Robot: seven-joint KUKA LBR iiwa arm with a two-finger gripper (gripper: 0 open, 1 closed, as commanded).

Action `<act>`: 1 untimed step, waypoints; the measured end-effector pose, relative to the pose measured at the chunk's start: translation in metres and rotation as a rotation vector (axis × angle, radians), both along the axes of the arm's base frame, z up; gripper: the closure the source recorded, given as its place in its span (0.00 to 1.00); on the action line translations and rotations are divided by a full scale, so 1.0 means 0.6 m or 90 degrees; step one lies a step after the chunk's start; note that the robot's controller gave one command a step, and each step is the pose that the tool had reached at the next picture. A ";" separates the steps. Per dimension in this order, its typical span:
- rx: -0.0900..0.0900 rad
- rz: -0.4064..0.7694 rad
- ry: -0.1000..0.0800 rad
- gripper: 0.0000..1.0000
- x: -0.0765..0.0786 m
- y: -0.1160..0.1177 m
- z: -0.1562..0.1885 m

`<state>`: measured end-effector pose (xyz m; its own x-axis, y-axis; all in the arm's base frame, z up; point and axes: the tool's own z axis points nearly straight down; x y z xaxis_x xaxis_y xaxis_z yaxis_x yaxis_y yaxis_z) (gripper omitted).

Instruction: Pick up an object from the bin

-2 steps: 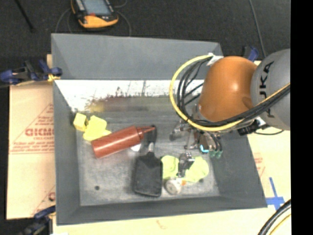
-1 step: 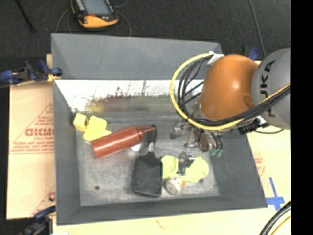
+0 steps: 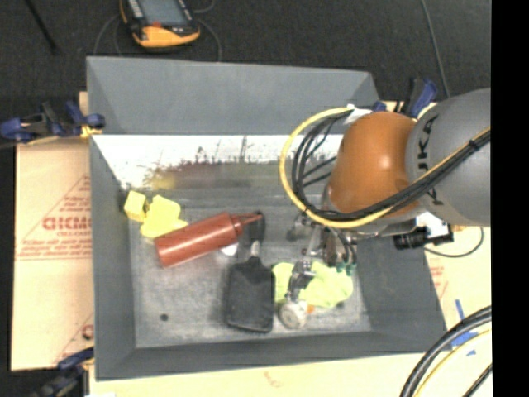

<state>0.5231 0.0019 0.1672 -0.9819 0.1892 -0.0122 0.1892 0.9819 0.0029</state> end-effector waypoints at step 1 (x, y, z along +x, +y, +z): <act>-0.001 -0.041 0.006 0.00 -0.012 -0.022 -0.102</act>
Offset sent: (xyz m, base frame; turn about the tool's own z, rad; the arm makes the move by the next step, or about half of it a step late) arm 0.0037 -0.0135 -0.0972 0.3946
